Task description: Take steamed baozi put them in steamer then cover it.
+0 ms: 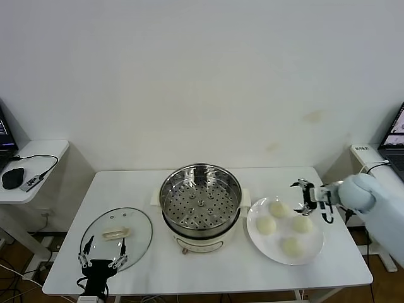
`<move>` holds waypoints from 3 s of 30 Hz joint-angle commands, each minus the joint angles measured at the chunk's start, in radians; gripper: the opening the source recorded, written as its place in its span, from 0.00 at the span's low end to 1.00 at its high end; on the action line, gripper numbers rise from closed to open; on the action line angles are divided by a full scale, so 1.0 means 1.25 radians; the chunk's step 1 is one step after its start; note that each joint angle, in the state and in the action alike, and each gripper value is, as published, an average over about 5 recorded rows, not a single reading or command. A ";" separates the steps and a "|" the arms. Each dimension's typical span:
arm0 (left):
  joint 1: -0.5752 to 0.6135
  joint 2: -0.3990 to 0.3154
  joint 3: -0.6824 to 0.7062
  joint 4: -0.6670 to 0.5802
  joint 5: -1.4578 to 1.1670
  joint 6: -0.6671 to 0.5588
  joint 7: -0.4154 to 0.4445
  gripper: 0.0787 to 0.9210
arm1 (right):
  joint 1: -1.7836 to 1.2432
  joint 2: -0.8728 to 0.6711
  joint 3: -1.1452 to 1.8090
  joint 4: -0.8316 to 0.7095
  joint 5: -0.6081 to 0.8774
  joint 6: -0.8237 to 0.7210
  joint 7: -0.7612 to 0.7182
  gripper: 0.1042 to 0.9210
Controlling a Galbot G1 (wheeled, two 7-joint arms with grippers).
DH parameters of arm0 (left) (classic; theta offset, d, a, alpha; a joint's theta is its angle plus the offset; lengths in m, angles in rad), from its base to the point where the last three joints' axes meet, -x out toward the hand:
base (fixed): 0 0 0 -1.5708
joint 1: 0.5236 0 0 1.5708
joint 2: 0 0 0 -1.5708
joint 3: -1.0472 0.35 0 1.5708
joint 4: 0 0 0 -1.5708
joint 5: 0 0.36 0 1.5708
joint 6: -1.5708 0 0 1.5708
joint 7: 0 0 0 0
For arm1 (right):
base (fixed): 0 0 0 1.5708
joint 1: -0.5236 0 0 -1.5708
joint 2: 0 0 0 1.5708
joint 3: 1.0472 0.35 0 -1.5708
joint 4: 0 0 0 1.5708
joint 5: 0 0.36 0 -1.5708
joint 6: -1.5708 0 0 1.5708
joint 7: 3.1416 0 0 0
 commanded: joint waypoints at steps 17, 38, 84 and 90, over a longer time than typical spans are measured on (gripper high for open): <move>-0.003 0.001 -0.013 0.000 0.014 0.003 0.001 0.88 | 0.208 0.169 -0.302 -0.246 -0.019 -0.021 -0.063 0.88; -0.001 0.004 -0.021 -0.007 0.023 -0.001 -0.001 0.88 | 0.205 0.206 -0.297 -0.287 -0.026 -0.039 -0.054 0.72; -0.017 0.022 -0.020 -0.011 -0.205 0.061 0.007 0.88 | 0.807 0.326 -0.642 -0.078 0.460 -0.053 -0.032 0.46; -0.014 0.014 -0.037 -0.019 -0.243 0.068 0.006 0.88 | 0.775 0.430 -0.687 -0.119 0.447 0.030 -0.025 0.46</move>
